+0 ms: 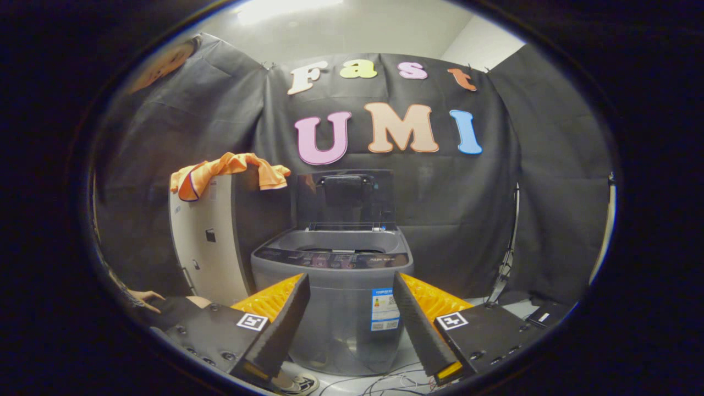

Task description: Put the clothes into the washing machine and then close the washing machine lid.

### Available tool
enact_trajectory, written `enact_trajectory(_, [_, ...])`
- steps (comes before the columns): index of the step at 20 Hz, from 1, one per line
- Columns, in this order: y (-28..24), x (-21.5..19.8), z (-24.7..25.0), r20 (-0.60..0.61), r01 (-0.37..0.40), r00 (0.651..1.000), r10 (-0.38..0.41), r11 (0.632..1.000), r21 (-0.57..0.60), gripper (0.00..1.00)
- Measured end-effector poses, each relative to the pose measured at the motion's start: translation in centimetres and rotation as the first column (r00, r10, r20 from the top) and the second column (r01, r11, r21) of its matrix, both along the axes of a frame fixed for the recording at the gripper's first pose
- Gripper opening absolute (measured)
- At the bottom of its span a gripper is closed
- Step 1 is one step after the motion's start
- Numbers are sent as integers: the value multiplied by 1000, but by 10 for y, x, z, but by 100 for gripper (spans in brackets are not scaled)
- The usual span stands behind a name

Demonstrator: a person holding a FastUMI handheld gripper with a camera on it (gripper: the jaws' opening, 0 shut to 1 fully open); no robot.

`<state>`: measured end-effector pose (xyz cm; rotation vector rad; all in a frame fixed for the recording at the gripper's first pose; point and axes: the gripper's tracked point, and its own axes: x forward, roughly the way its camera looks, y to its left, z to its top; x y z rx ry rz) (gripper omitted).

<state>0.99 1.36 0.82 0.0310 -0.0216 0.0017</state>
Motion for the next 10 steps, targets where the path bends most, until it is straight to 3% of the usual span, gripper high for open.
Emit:
enact_trajectory(6, [78,52,84,129,-158,979,156,987,3,95])
enact_trajectory(10, [145,98,139,114,-295,949,296,955,-20,95])
